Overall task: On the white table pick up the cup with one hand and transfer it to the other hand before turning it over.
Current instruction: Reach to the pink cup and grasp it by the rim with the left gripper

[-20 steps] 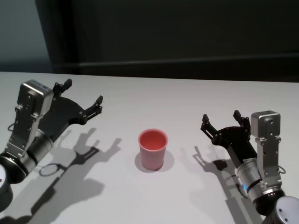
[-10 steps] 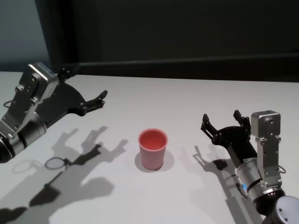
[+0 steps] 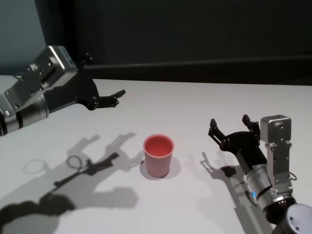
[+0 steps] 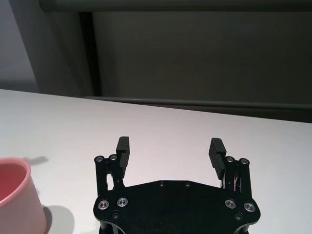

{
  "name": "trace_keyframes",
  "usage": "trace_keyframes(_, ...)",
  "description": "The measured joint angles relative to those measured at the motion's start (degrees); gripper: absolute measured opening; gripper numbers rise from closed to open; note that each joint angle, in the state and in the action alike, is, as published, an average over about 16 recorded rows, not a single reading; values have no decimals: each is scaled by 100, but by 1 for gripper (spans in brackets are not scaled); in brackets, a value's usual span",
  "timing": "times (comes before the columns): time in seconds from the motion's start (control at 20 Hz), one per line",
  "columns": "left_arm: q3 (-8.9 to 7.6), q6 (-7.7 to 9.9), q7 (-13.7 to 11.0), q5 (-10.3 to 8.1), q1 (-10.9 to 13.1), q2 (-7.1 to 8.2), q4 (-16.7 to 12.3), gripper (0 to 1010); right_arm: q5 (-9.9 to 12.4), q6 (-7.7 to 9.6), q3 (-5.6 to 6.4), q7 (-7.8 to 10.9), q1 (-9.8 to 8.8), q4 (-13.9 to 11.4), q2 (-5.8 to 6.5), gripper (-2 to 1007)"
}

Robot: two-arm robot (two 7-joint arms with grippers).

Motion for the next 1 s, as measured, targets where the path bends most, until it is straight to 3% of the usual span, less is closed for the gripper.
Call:
trace_keyframes(0.5, 813, -179, -1189, 280, -1054, 451, 131, 1001, 0, 0, 0, 0, 0, 0, 0, 1002)
trace_keyframes(0.75, 1246, -335, -1778, 477, -1588, 565, 252, 1001, 0, 0, 0, 0, 0, 0, 0, 1002)
trace_keyframes(1.0, 1649, -479, -2325, 652, -2100, 582, 407, 1001, 0, 0, 0, 0, 0, 0, 0, 1002)
